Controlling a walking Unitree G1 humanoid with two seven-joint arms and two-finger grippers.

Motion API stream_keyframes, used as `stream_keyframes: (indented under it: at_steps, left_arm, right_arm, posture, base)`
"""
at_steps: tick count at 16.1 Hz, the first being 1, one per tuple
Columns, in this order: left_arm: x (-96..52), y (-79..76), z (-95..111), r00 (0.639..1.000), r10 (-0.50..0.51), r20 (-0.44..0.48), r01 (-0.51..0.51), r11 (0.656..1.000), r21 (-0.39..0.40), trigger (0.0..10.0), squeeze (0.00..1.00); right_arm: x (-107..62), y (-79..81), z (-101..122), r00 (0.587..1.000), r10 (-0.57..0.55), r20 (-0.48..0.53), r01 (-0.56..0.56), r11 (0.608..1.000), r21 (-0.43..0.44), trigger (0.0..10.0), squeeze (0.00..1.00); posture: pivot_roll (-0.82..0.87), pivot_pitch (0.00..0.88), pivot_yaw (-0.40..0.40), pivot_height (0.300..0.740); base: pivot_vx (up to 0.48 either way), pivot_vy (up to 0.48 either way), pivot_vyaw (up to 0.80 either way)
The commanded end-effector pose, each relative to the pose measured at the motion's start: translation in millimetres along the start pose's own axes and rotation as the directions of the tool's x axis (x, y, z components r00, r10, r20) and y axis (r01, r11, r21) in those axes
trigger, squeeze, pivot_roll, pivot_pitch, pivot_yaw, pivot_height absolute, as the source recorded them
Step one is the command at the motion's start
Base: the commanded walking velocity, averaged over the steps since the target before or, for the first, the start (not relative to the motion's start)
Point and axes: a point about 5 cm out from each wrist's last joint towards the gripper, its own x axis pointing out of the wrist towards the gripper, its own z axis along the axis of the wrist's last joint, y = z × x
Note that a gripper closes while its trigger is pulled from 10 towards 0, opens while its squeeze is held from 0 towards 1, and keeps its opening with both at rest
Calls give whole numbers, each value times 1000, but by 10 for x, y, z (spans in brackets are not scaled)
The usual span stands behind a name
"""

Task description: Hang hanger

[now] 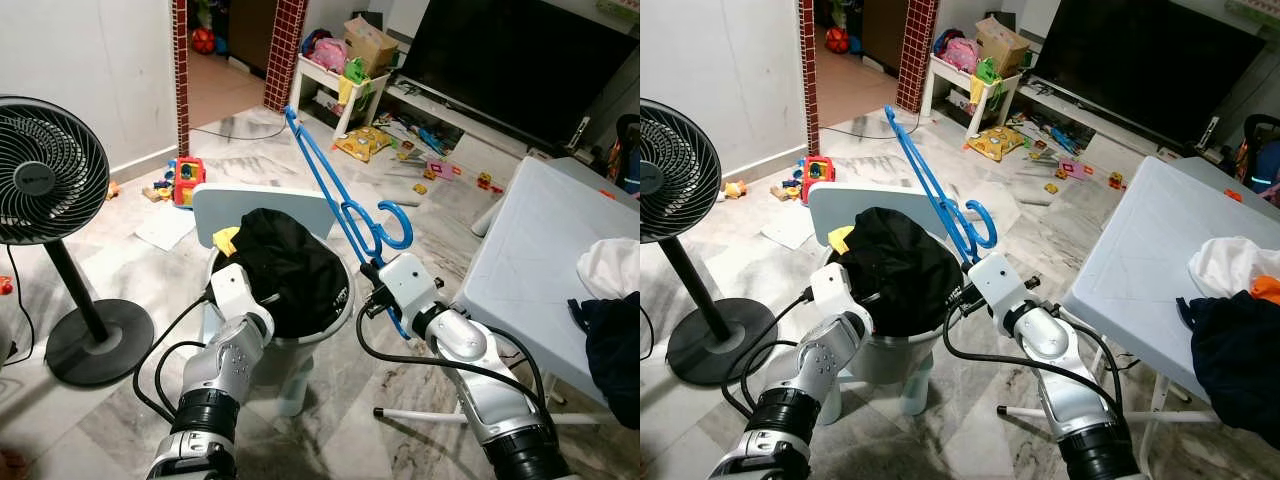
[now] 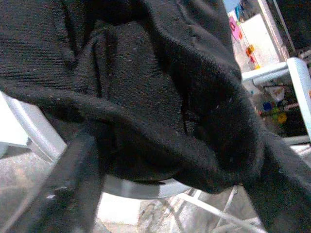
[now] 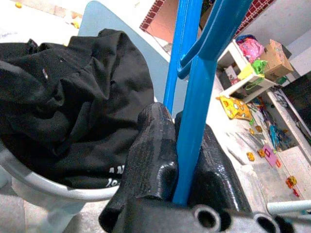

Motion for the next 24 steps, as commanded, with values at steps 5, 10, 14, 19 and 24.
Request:
stream_keyframes:
  at_steps: [5, 10, 14, 19, 24]
  left_arm:
    - [65, -97, 25, 998, -37, 48, 37, 999, 10, 0, 0]
    - [80, -89, 51, 996, -37, 82, 35, 999, 23, 0, 0]
    - [89, -101, 64, 994, -41, 98, 38, 999, 28, 0, 0]
    - [85, -119, 84, 991, -56, 122, 53, 998, 35, 0, 0]
    - [73, -144, 108, 988, -95, 121, 91, 995, 38, 0, 0]
  right_arm:
    - [-89, -92, -36, 999, -48, -10, 48, 999, 0, 10000, 0]
    - [-97, -106, -37, 998, -60, -12, 60, 998, -3, 10000, 0]
    - [-123, -106, -53, 998, -67, -16, 67, 998, -2, 10000, 0]
    - [-107, -116, -34, 998, -64, -12, 64, 998, -6, 10000, 0]
    - [-117, -136, -47, 996, -86, -11, 86, 996, -1, 10000, 0]
  posture:
    - [111, 0, -244, 740]
    - [106, 0, -235, 740]
    - [101, 0, -229, 740]
    - [106, 0, -233, 740]
    - [108, 0, -196, 740]
  base:
    - [0, 0, 0]
    - [0, 0, 0]
    - [0, 0, 0]
    - [0, 0, 0]
    - [0, 0, 0]
